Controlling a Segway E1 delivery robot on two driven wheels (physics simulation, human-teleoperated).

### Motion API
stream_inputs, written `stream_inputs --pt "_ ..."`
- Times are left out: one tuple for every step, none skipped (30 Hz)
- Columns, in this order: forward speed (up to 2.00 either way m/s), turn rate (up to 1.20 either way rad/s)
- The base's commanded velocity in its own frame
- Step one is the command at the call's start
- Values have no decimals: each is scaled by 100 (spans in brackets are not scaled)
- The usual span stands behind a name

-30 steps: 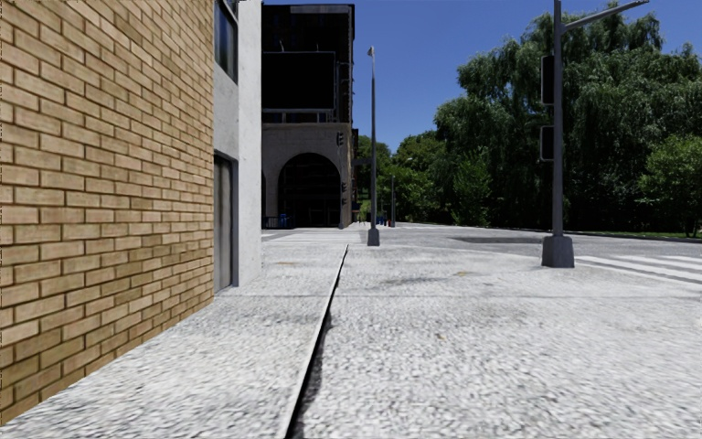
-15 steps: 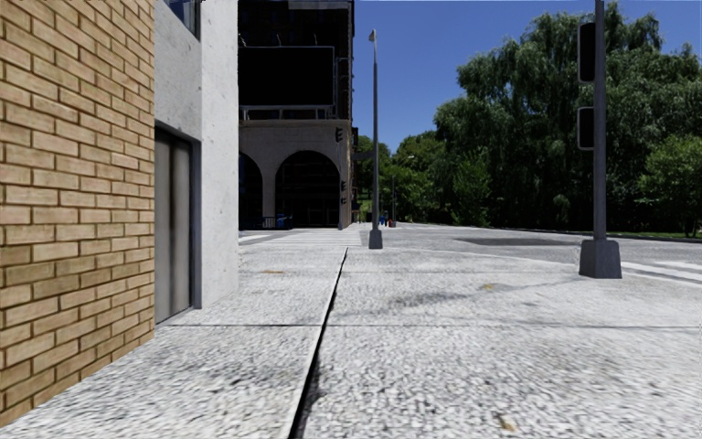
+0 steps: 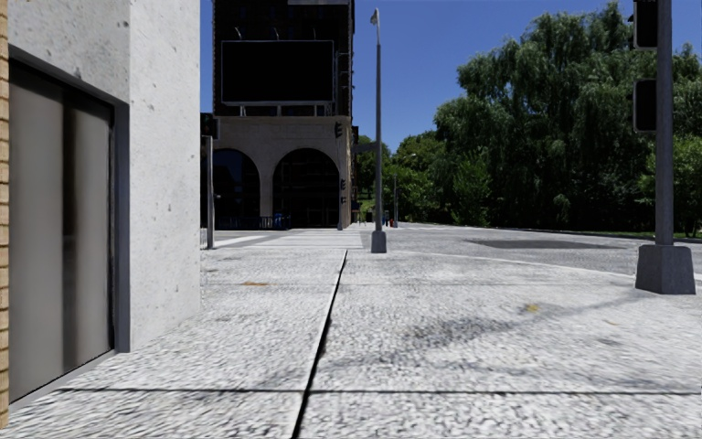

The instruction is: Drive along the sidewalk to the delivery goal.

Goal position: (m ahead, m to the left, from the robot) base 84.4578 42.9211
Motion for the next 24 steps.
stream_inputs --pt "200 0" --pt "200 0" --pt "200 0" --pt "200 0" --pt "200 0" --pt "200 0" --pt "200 0" --pt "200 0" --pt "200 0" --pt "200 5" --pt "200 5" --pt "200 12" --pt "200 14" --pt "200 14" --pt "200 15" --pt "200 15" --pt "200 15" --pt "200 15" --pt "200 15" --pt "200 15" --pt "200 15" --pt "200 15" --pt "200 15" --pt "200 16"
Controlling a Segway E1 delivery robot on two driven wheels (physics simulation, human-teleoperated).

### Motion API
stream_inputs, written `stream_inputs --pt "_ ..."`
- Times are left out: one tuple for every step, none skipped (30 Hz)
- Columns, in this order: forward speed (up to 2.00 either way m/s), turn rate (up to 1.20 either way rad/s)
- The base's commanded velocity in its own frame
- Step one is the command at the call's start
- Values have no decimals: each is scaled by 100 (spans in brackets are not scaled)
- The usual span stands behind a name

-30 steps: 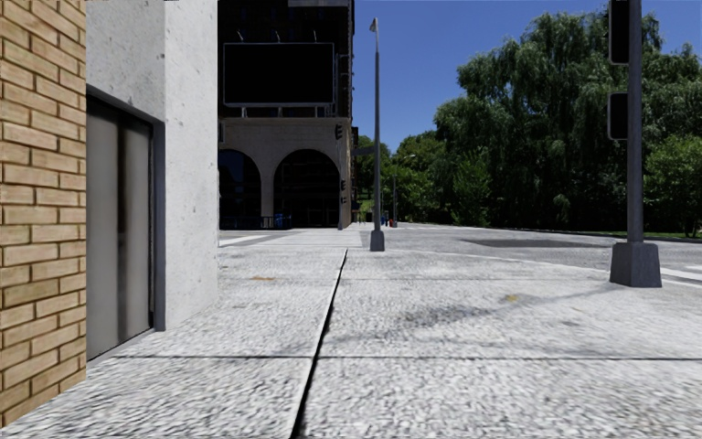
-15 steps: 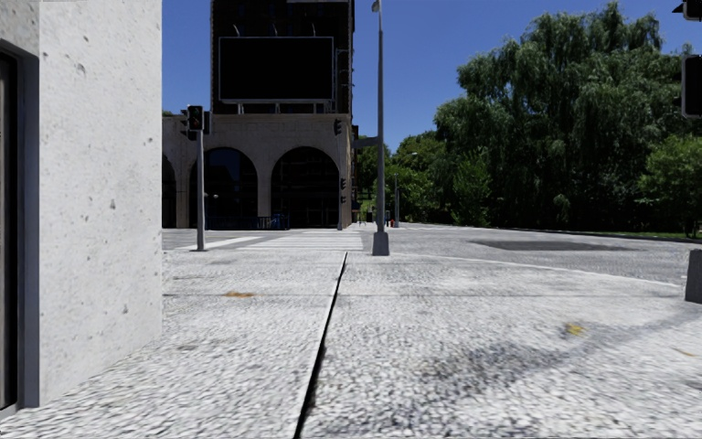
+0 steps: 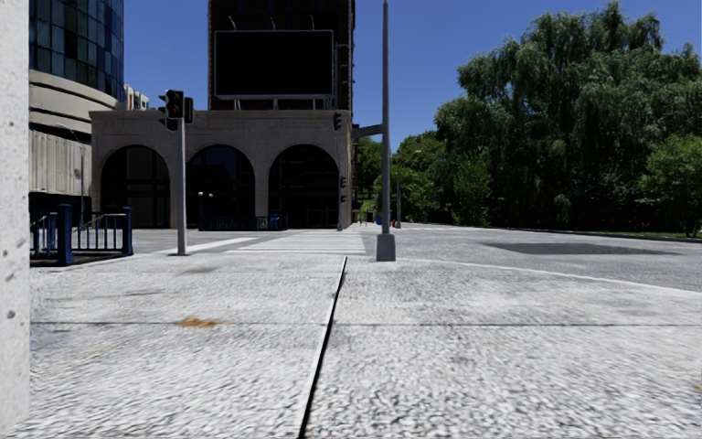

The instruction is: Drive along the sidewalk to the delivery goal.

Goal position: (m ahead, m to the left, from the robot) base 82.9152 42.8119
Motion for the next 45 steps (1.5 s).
stream_inputs --pt "200 17" --pt "200 19" --pt "200 19" --pt "200 20" --pt "200 20" --pt "200 20" --pt "200 20" --pt "200 20" --pt "200 20" --pt "200 20" --pt "200 20" --pt "200 20" --pt "200 20" --pt "200 20" --pt "200 20" --pt "200 20" --pt "200 20" --pt "200 20" --pt "200 20" --pt "200 20" --pt "200 20" --pt "200 20" --pt "200 20" --pt "200 20" --pt "200 20" --pt "200 20" --pt "200 20" --pt "200 21" --pt "200 21" --pt "200 22" --pt "200 22" --pt "200 22" --pt "200 23" --pt "200 23" --pt "200 24" --pt "200 24" --pt "200 24" --pt "200 24" --pt "200 24" --pt "200 25" --pt "200 27" --pt "200 27" --pt "200 27" --pt "200 27" --pt "200 27"
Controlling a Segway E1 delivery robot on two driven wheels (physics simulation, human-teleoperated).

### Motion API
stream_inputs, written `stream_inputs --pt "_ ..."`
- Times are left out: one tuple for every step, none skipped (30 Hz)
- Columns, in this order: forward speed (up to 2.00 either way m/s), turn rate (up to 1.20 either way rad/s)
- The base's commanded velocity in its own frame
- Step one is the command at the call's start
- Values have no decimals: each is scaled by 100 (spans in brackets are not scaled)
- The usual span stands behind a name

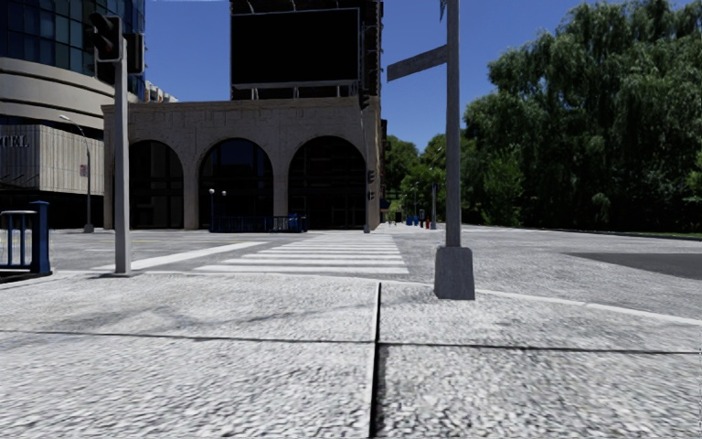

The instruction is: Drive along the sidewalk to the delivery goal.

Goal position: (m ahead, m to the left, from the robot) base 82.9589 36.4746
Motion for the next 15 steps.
stream_inputs --pt "200 27" --pt "200 27" --pt "200 27" --pt "200 27" --pt "200 27" --pt "200 27" --pt "200 27" --pt "200 27" --pt "200 27" --pt "200 27" --pt "200 27" --pt "200 27" --pt "200 27" --pt "200 27" --pt "200 19"
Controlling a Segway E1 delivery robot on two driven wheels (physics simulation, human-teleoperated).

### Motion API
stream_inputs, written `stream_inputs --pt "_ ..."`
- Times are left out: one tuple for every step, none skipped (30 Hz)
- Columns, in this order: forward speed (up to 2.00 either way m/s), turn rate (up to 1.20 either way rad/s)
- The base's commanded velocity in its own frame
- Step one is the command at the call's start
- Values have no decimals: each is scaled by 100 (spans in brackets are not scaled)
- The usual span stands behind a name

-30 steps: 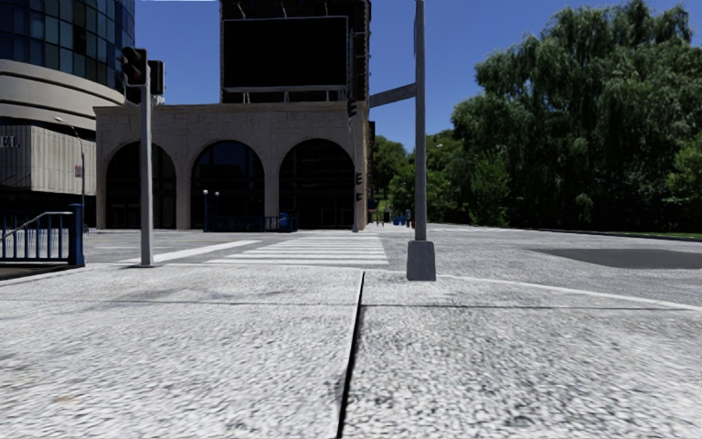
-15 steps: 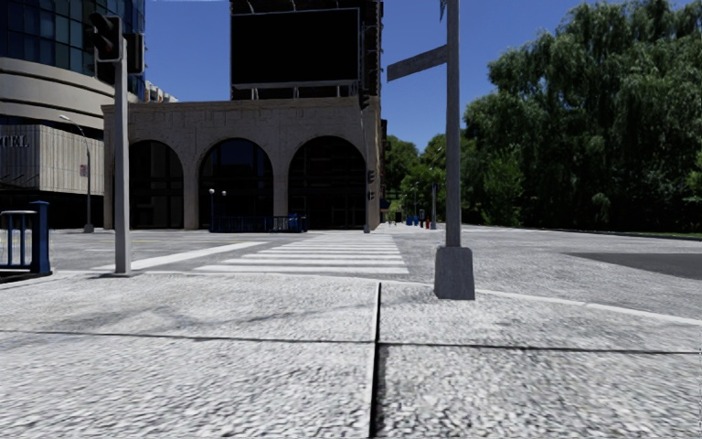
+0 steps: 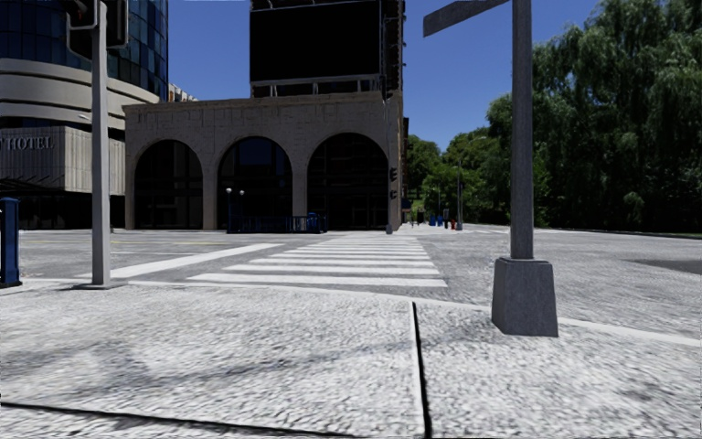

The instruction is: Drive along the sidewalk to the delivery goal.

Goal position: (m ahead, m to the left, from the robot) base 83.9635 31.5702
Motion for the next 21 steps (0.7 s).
stream_inputs --pt "200 10" --pt "200 2" --pt "200 0" --pt "200 0" --pt "200 0" --pt "200 0" --pt "200 0" --pt "200 0" --pt "200 0" --pt "200 0" --pt "200 0" --pt "200 0" --pt "200 0" --pt "200 0" --pt "200 0" --pt "200 0" --pt "200 0" --pt "200 0" --pt "200 0" --pt "200 0" --pt "200 0"
